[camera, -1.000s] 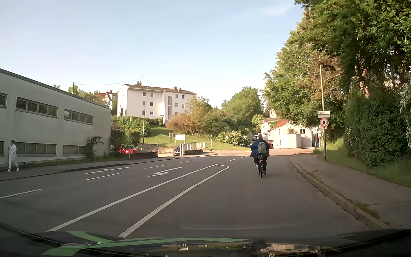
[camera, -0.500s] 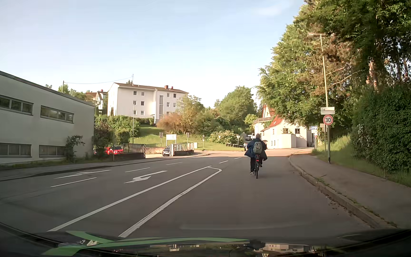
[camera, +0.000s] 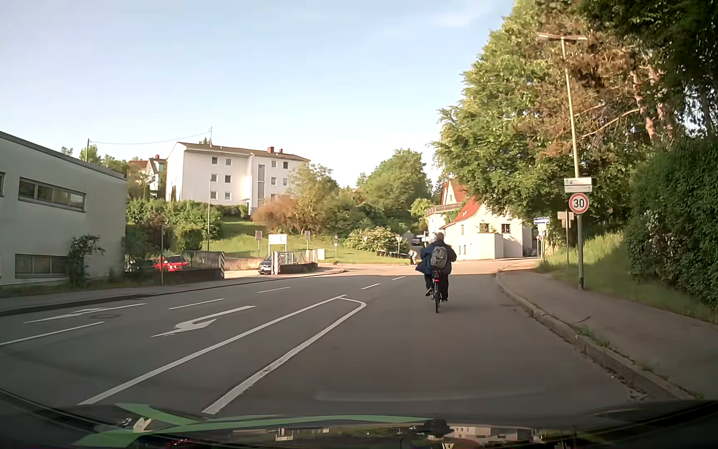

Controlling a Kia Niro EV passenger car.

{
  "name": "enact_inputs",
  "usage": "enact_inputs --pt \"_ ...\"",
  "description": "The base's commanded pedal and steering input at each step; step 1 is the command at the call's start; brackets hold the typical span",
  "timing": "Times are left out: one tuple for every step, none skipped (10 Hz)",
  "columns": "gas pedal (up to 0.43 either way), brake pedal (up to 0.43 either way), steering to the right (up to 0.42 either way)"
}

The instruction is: Follow the waypoints while adhering to traffic rules and regulations

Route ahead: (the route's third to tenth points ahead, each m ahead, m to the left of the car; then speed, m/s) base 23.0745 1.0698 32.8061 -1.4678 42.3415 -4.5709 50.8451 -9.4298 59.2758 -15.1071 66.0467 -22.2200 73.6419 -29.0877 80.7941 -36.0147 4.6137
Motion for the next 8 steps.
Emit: enact_inputs --pt "0.098 0.0 0.06" --pt "0.098 0.0 0.057" --pt "0.098 0.0 0.054" --pt "0.098 0.0 0.052" --pt "0.098 0.0 0.05" --pt "0.098 0.0 0.049" --pt "0.087 0.0 0.047" --pt "0.087 0.0 0.045"
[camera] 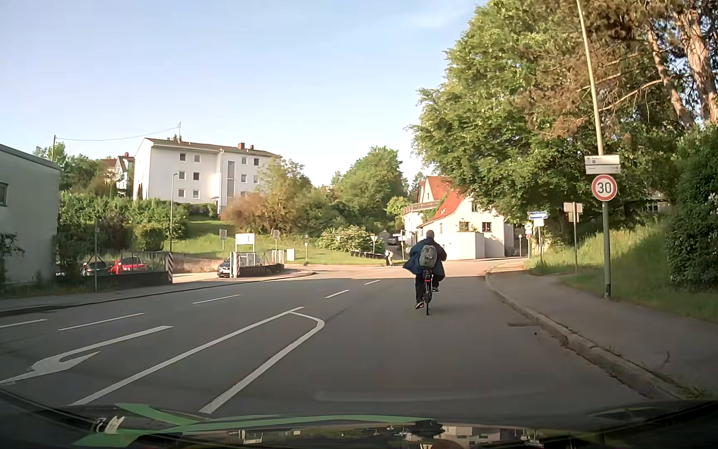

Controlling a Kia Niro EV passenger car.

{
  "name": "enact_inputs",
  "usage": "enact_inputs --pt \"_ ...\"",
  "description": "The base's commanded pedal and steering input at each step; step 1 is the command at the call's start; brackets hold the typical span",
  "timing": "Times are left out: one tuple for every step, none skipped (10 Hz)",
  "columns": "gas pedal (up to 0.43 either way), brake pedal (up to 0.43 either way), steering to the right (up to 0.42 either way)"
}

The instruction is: Follow the waypoints while adhering to traffic rules and regulations

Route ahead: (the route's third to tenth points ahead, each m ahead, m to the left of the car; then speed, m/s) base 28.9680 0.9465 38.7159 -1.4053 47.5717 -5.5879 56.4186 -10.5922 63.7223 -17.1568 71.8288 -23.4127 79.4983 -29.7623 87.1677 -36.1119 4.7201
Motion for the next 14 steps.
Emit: enact_inputs --pt "0.087 0.0 0.042" --pt "0.087 0.0 0.039" --pt "0.087 0.0 0.037" --pt "0.067 0.0 0.036" --pt "0.028 0.0 0.036" --pt "0.02 0.0 0.036" --pt "0.02 0.0 0.036" --pt "0.02 0.0 0.035" --pt "0.02 0.0 0.036" --pt "0.02 0.0 0.035" --pt "0.02 0.0 0.035" --pt "0.02 0.0 0.035" --pt "0.028 0.0 0.034" --pt "0.028 0.0 0.034"
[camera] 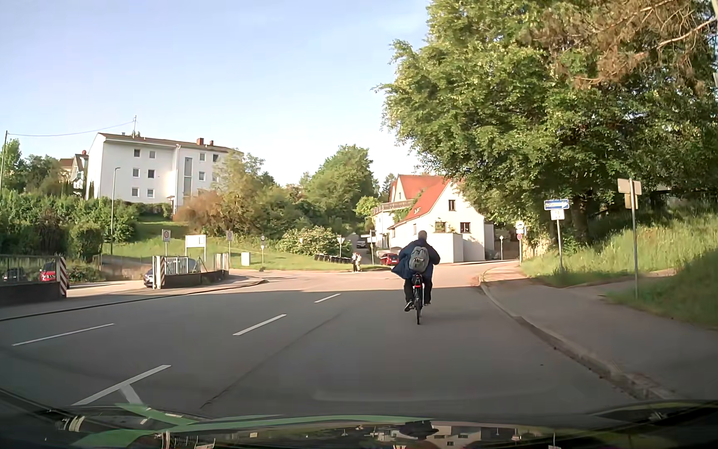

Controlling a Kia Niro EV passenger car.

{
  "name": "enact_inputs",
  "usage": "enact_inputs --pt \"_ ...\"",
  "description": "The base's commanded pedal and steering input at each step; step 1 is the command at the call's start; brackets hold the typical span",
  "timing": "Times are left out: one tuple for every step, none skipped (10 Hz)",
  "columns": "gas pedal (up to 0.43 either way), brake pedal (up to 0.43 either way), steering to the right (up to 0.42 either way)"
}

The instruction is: Follow the waypoints while adhering to traffic rules and regulations

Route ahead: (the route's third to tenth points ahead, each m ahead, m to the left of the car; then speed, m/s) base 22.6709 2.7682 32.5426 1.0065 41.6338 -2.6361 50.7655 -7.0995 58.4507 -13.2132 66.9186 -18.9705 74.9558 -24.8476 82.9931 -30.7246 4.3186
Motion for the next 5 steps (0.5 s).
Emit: enact_inputs --pt "0.039 0.0 0.032" --pt "0.039 0.0 0.032" --pt "0.047 0.0 0.031" --pt "0.047 0.0 0.03" --pt "0.059 0.0 0.029"
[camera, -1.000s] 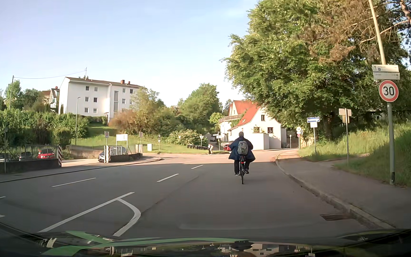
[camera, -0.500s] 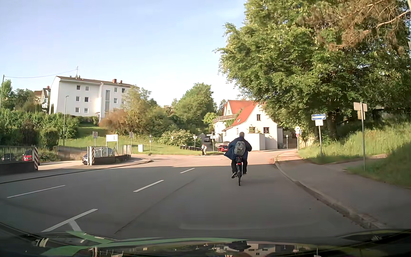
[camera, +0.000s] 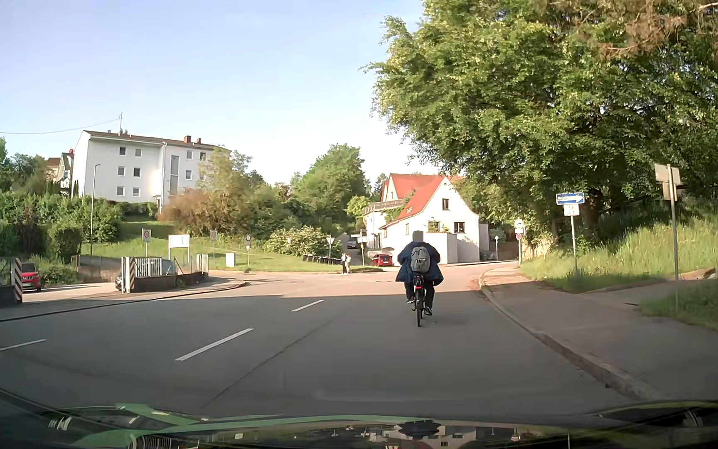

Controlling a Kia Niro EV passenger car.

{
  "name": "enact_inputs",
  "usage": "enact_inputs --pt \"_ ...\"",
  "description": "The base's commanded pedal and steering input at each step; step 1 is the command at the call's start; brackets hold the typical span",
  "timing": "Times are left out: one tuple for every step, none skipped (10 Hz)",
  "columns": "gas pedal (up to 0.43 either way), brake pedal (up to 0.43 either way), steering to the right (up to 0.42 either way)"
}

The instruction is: Follow the waypoints while adhering to traffic rules and regulations

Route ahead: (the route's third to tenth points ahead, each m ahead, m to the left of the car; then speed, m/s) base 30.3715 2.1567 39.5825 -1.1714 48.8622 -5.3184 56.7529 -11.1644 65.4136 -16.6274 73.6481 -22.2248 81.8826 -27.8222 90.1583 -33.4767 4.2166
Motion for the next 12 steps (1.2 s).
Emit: enact_inputs --pt "0.067 0.0 0.028" --pt "0.067 0.0 0.027" --pt "0.067 0.0 0.026" --pt "0.067 0.0 0.025" --pt "0.067 0.0 0.024" --pt "0.067 0.0 0.024" --pt "0.067 0.0 0.024" --pt "0.067 0.0 0.024" --pt "0.067 0.0 0.024" --pt "0.067 0.0 0.025" --pt "0.067 0.0 0.025" --pt "0.067 0.0 0.024"
